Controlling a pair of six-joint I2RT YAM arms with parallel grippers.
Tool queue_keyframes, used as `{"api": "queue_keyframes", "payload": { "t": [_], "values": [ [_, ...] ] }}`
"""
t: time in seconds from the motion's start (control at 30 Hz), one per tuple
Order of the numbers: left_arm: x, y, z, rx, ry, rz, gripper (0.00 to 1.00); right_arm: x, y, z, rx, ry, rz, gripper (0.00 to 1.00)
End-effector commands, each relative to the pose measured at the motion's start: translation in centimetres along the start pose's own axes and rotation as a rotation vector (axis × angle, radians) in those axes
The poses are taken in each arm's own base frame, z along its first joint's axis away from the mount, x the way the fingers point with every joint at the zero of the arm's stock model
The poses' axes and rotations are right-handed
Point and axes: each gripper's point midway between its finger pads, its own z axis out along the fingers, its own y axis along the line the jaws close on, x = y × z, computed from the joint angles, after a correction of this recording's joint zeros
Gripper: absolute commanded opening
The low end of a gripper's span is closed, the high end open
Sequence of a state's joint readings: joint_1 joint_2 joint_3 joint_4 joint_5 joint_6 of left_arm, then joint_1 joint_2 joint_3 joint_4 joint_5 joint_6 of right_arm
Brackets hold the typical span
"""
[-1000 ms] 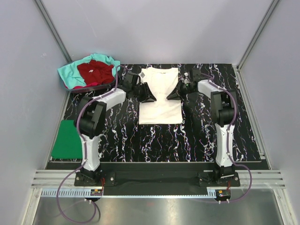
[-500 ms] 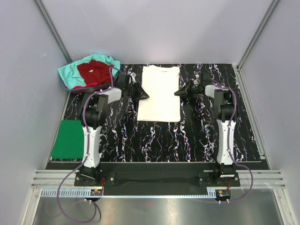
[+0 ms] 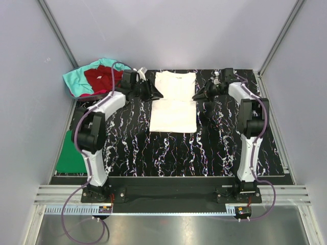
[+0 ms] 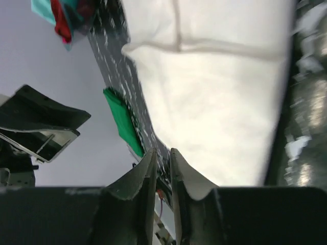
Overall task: Fold and stack the t-shirts
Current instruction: Fold the tshirt
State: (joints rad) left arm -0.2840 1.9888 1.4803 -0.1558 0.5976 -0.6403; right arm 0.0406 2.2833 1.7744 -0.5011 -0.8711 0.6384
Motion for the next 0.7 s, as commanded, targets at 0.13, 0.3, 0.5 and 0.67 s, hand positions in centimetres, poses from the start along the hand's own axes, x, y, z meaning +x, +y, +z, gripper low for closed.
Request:
{"api": "queue_keyframes", "payload": {
  "t": [0.13, 0.3, 0.5, 0.67],
  "values": [
    [6.1, -1.6, -1.0, 0.082, 0.094, -0.023, 0.30, 11.3, 2.9, 2.6, 0.026, 0.226, -0.140, 0.21],
    [9.7, 1.4, -0.6, 0.033, 0.144, -0.089, 0.25, 15.2, -0.5, 4.4, 0.047, 0.317, -0.116, 0.14],
    [14.3, 6.9, 0.0, -0.096, 0.237, -0.103, 0.21, 16.7, -5.4, 4.2, 0.133, 0.335, -0.069, 0.11],
    [16.8, 9.5, -0.3, -0.166, 0.282, -0.139, 0.19, 17.1, -9.0, 2.6, 0.172, 0.307, 0.022, 0.10]
  ]
}}
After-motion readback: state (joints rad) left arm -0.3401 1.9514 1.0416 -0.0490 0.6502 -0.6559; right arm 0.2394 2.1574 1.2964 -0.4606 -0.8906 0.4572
